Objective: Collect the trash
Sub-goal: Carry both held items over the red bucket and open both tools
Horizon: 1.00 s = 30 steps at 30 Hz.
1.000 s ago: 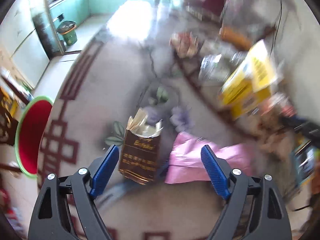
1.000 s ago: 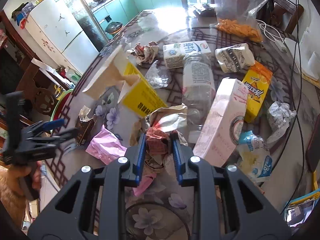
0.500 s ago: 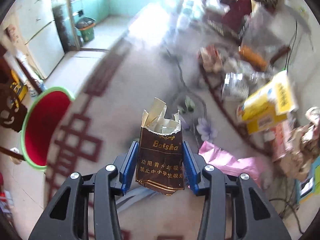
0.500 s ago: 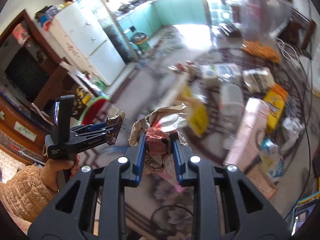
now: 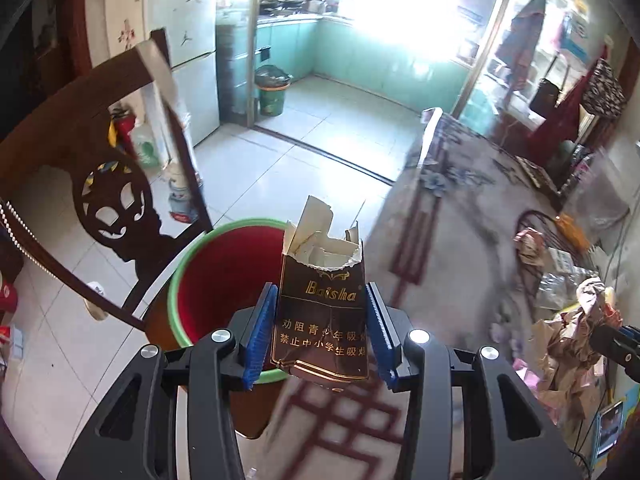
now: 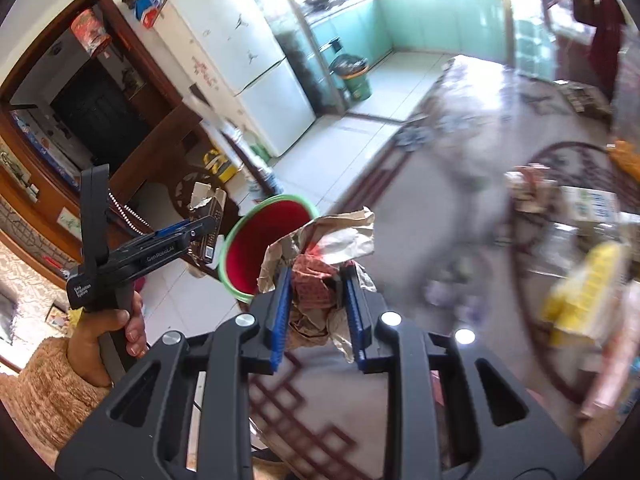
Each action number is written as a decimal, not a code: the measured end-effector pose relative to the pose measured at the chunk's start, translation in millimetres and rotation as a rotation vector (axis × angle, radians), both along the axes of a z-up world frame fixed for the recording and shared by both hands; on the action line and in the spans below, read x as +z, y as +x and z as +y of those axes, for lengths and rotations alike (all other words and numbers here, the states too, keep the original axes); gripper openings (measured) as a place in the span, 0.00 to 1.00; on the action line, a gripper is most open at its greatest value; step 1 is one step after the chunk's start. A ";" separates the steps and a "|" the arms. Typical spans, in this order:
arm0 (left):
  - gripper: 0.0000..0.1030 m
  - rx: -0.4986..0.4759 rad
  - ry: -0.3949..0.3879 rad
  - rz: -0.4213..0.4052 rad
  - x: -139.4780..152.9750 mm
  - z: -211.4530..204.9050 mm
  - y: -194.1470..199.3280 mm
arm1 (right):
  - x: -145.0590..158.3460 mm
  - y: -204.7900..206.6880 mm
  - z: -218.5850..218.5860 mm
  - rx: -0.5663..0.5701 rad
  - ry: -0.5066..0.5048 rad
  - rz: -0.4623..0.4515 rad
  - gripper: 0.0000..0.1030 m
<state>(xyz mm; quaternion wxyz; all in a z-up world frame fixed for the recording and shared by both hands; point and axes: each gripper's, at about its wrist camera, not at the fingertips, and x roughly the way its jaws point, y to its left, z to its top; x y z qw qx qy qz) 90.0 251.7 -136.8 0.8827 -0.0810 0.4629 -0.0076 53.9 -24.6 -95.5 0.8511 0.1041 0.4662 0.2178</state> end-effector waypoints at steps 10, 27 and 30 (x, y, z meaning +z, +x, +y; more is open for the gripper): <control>0.40 0.019 -0.048 0.093 -54.2 55.5 35.4 | -49.0 69.3 95.0 0.069 -0.014 0.075 0.25; 0.65 -0.010 -0.049 0.103 -63.7 75.6 55.0 | -52.7 82.3 120.5 0.019 -0.074 0.047 0.60; 0.65 -0.039 -0.054 0.102 -61.6 68.5 53.5 | -45.3 71.5 109.0 0.004 -0.093 0.037 0.60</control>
